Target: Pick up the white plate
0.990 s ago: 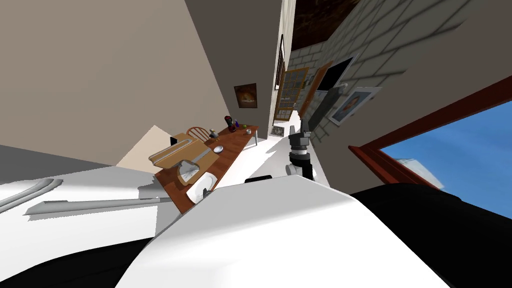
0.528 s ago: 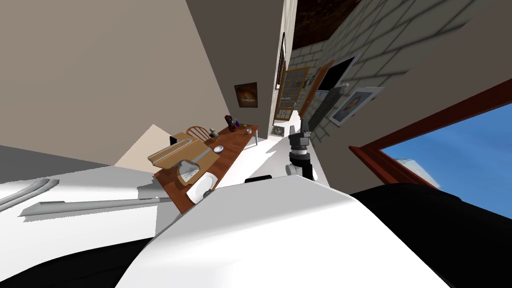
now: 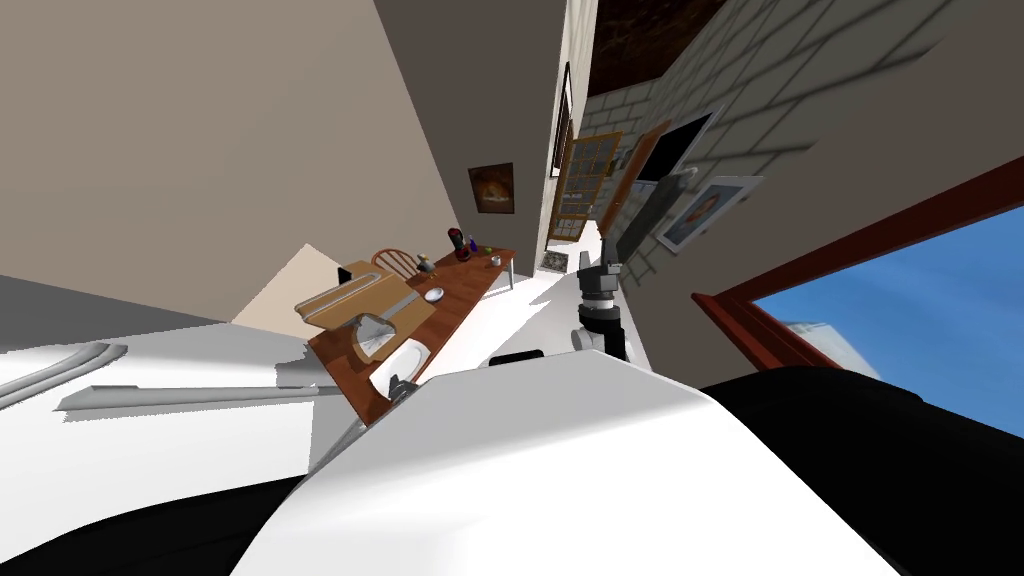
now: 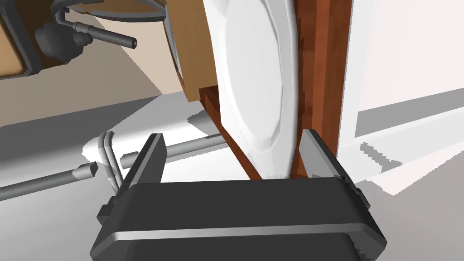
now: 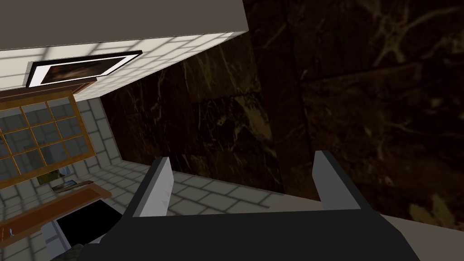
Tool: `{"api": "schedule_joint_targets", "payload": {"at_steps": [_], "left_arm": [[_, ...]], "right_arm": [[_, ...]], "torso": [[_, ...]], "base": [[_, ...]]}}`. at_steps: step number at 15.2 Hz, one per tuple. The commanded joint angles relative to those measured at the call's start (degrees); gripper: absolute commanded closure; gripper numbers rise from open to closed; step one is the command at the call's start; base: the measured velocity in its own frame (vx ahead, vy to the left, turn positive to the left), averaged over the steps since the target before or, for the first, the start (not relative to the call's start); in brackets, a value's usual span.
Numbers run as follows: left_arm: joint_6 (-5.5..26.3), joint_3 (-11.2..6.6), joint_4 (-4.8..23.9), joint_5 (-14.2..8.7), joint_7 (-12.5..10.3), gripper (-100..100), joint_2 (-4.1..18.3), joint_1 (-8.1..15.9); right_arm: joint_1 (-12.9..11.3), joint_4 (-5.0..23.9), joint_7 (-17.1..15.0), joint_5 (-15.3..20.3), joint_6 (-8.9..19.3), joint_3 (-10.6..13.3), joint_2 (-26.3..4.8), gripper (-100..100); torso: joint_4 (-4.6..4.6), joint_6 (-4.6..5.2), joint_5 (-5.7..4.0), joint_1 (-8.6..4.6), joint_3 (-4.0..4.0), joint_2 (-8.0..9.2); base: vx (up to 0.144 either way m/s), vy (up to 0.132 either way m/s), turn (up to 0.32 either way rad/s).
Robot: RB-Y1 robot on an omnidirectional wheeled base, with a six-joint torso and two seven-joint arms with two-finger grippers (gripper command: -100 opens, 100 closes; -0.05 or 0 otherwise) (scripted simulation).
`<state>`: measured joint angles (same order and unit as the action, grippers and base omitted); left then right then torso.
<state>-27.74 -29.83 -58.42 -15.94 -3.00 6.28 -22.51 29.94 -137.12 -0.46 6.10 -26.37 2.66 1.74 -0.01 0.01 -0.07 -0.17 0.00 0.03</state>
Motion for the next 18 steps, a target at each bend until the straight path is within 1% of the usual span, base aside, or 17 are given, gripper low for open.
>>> {"api": "schedule_joint_targets", "payload": {"at_steps": [1,4,6,7,8,9,10,11,12,15,18], "left_arm": [[-0.7,0.31,0.3,0.7,0.1,-100,2.6,-0.1],[-1.1,0.61,0.7,1.7,0.4,-100,5.6,0.2],[-1.3,0.90,0.9,2.3,0.7,-100,7.2,0.3],[-1.6,1.26,1.1,2.8,0.9,-100,8.4,0.5],[-1.7,1.47,1.3,3.0,1.1,-100,8.8,0.5],[-1.9,2.19,1.7,3.4,1.5,-100,9.7,0.5],[-2.1,3.18,2.2,3.7,2.0,-100,9.9,0.4],[-2.2,3.84,2.8,3.6,2.4,-100,8.9,0.3],[-2.3,3.89,3.1,3.3,2.6,-100,7.3,0.2],[-2.4,3.50,3.3,2.9,2.7,-100,5.1,0.0],[-2.6,2.73,3.3,2.5,2.7,-100,2.3,-0.1]], "right_arm": [[0.0,0.0,0.0,0.0,0.0,0.0,0.0,0],[0.0,0.0,0.0,0.0,0.0,0.0,0.0,0],[0.0,0.0,0.0,0.0,0.0,0.0,0.0,0],[0.0,0.0,0.0,0.0,0.0,0.0,0.0,0],[0.0,0.0,0.0,0.0,0.0,0.0,0.0,0],[0.0,0.0,0.0,0.0,0.0,0.0,0.0,0],[0.0,0.0,0.0,0.0,0.0,0.0,0.0,0],[0.0,0.0,0.0,0.0,0.0,0.0,0.0,0],[0.0,0.0,0.0,0.0,0.0,0.0,0.0,0],[0.0,0.0,0.0,0.0,0.0,0.0,0.0,0],[0.0,0.0,0.0,0.0,0.0,0.0,0.0,0]], "torso": [[0.00,0.00,0.00,0.00,0.00,0.00],[0.02,0.01,-0.01,-0.08,0.06,0.11],[0.02,0.01,0.00,0.01,0.03,0.05],[0.01,0.01,0.02,0.08,0.01,0.01],[0.01,0.01,0.03,0.15,0.01,0.02],[0.01,0.01,0.05,0.19,0.02,0.03],[0.01,0.00,0.05,0.23,0.02,0.04],[0.01,0.01,0.08,0.32,0.03,0.06],[0.01,0.02,0.12,0.48,0.02,0.02],[-0.05,0.02,0.20,0.86,-0.15,-0.29],[-0.09,0.03,0.20,0.77,-0.27,-0.49]], "base": [[-0.070,-0.108,0.049],[-0.089,-0.103,0.045],[-0.057,-0.064,0.034],[-0.069,-0.039,0.040],[-0.071,-0.034,0.034],[-0.072,-0.022,0.036],[-0.081,0.007,0.027],[-0.060,0.061,-0.008],[-0.017,0.112,-0.050],[0.031,0.129,-0.054],[0.062,0.089,-0.037]]}}
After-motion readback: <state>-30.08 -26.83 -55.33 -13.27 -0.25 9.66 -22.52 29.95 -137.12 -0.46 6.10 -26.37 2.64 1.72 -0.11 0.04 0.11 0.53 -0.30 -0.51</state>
